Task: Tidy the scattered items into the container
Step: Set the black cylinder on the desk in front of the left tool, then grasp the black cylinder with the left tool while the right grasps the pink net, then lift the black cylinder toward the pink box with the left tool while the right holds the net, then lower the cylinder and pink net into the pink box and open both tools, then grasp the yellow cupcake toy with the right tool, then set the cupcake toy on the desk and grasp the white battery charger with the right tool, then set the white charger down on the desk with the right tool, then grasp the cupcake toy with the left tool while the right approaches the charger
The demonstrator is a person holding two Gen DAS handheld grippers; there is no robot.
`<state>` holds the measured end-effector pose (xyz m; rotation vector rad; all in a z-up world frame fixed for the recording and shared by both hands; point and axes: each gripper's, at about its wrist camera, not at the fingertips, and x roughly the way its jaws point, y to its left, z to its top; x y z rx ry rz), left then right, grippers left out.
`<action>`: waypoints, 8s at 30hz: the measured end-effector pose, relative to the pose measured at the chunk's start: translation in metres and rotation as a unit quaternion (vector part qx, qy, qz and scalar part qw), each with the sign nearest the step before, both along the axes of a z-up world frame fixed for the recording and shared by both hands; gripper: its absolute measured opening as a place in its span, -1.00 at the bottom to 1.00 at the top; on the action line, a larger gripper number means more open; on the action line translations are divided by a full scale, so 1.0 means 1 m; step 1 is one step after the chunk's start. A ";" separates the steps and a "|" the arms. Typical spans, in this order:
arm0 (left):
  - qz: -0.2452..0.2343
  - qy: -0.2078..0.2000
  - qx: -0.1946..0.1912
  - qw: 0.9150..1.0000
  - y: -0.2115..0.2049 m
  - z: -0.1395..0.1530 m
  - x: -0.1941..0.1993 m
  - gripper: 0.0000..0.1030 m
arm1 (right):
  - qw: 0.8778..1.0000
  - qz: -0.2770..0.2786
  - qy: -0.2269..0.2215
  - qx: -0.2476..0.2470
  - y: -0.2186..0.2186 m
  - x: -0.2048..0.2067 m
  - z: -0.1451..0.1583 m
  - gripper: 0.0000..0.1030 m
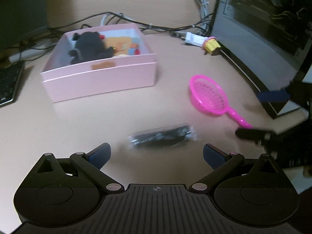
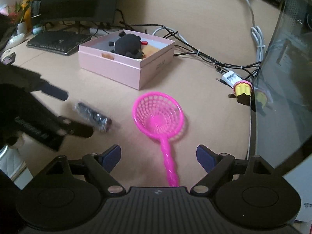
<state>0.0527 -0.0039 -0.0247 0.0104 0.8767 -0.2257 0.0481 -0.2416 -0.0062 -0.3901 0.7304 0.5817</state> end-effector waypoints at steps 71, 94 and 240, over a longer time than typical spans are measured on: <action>-0.022 -0.165 0.046 0.985 0.096 0.089 0.097 0.77 | 0.972 -0.016 0.005 0.232 0.141 0.156 0.134 0.63; -0.073 -0.076 -0.029 0.994 0.060 0.031 0.087 0.96 | 0.955 -0.291 -0.057 0.023 0.083 0.221 -0.007 0.64; 0.001 0.020 0.060 0.998 0.000 -0.008 0.011 0.04 | 0.995 -0.079 0.032 0.043 -0.004 0.041 -0.051 1.00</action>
